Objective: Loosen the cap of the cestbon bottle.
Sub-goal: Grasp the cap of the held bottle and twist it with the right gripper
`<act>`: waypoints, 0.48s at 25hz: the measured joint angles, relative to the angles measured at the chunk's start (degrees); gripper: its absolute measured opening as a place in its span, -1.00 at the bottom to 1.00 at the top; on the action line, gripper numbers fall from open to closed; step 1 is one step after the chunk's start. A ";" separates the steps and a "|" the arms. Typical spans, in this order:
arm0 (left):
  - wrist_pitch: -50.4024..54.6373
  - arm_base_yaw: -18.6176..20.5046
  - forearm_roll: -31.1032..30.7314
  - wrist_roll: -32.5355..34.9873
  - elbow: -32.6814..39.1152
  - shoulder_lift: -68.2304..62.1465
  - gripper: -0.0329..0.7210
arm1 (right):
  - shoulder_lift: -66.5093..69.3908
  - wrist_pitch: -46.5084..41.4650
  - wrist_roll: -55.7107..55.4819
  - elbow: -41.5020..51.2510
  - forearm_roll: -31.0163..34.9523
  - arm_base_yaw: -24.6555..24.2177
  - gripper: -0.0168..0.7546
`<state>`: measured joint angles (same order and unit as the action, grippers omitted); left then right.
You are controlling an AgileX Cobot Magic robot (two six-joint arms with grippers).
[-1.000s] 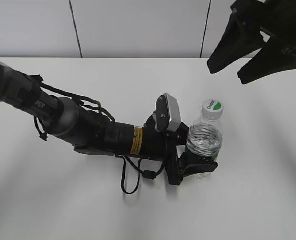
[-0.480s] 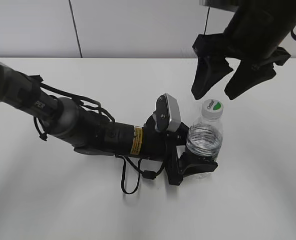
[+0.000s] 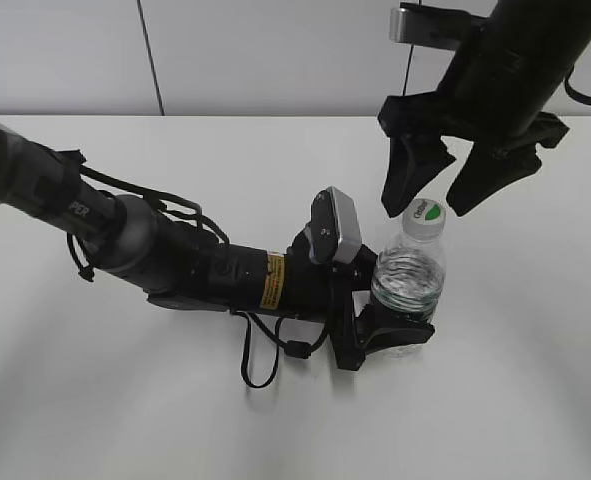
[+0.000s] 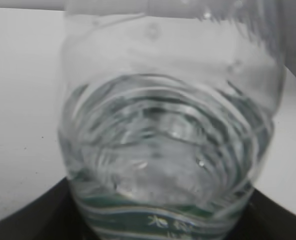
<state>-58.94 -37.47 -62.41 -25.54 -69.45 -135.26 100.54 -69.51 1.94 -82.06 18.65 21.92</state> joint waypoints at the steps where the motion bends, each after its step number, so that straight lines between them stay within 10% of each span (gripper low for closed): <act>1: 0.00 0.00 0.00 0.00 0.00 0.00 0.42 | 0.18 0.00 0.00 -0.02 0.00 0.00 0.48; 12: 0.04 0.00 0.06 0.00 0.00 0.00 0.42 | 1.65 -0.05 0.00 -0.02 0.05 0.01 0.17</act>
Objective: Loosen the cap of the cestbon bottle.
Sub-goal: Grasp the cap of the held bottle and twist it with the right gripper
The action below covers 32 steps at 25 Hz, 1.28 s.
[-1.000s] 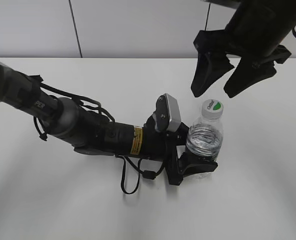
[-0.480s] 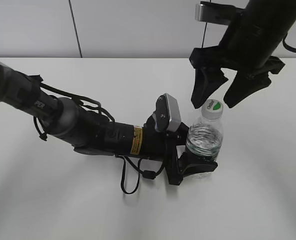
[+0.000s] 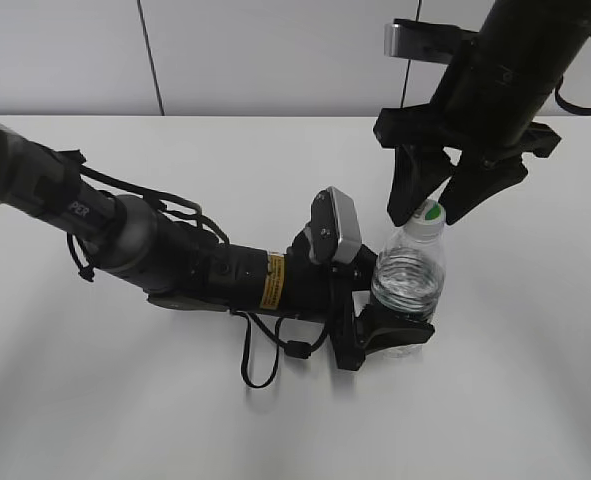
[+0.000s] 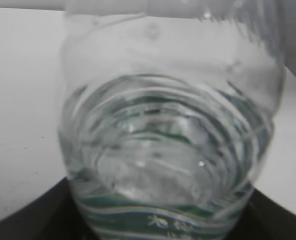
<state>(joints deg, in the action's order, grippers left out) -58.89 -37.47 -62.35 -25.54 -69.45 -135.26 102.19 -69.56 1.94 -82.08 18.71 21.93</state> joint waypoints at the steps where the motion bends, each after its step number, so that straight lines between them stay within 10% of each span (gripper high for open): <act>1: 0.00 0.00 0.00 0.00 0.00 0.00 0.42 | 0.00 0.00 0.06 0.00 0.00 0.00 0.10; 17: 0.00 0.00 0.15 0.00 0.00 0.00 0.42 | 0.00 -0.11 5.94 -0.06 -0.31 0.00 -0.14; 32: 0.09 0.00 0.06 0.22 0.00 0.00 0.42 | 0.00 -0.57 45.61 -0.11 0.62 0.00 -0.14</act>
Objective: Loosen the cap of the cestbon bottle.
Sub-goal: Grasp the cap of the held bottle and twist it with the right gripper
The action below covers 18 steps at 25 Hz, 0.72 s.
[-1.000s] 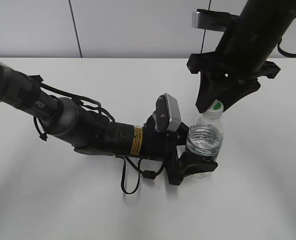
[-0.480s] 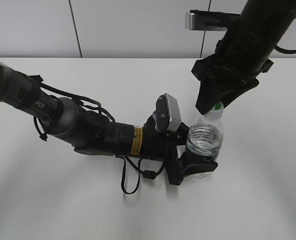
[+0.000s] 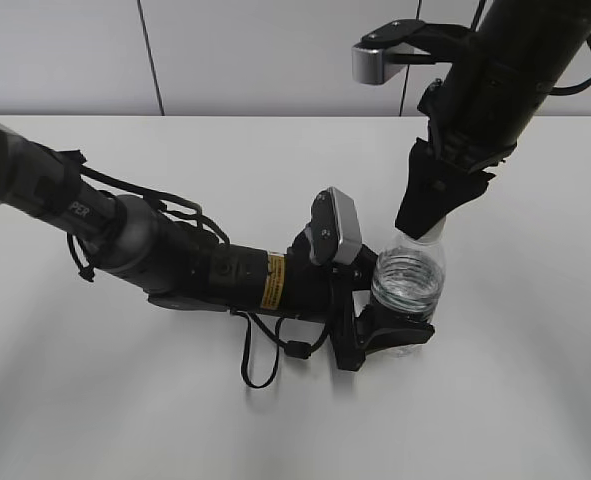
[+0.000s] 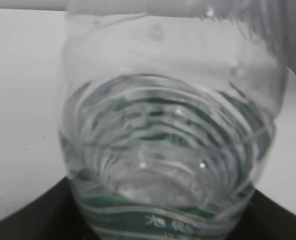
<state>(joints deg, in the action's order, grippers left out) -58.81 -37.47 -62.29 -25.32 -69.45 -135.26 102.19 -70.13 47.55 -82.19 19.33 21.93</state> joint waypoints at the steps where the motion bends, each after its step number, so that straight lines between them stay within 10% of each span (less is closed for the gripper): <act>1: 0.00 0.00 0.00 0.02 0.00 0.00 0.42 | 0.00 0.00 0.12 0.00 0.05 0.00 -0.14; 8: 0.00 0.00 0.05 -0.03 0.00 0.00 0.42 | -1.64 0.05 -6.21 0.00 3.30 0.00 0.69; 18: 0.05 0.00 0.05 -0.03 0.00 0.00 0.42 | -4.87 0.05 -53.81 0.00 1.05 0.00 0.63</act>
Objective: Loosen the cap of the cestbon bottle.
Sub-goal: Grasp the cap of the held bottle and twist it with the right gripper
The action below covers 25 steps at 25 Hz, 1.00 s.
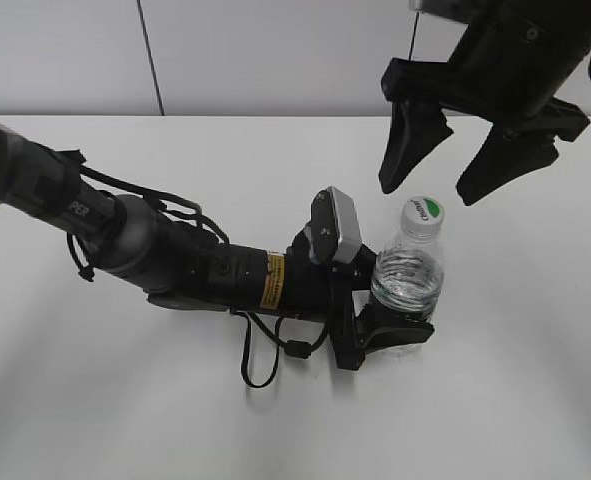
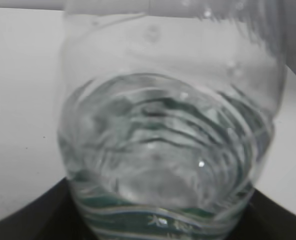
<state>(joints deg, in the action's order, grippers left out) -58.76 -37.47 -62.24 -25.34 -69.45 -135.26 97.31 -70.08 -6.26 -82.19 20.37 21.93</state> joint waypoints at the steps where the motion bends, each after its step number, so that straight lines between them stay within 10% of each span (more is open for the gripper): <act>1: 0.00 0.00 0.00 0.00 0.00 0.00 0.42 | 0.00 0.04 -1.72 0.00 -0.74 0.00 0.58; 16: 0.00 0.00 0.00 0.00 0.00 0.00 0.42 | 4.83 0.04 -1.68 0.00 -1.54 0.00 0.46; 25: 0.00 0.00 0.00 0.00 0.00 0.00 0.42 | 4.98 0.04 1.52 0.00 -1.35 0.00 -0.15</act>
<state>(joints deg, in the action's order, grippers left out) -58.76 -37.47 -62.24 -25.34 -69.45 -135.26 102.30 -70.04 -4.75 -82.19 19.02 21.93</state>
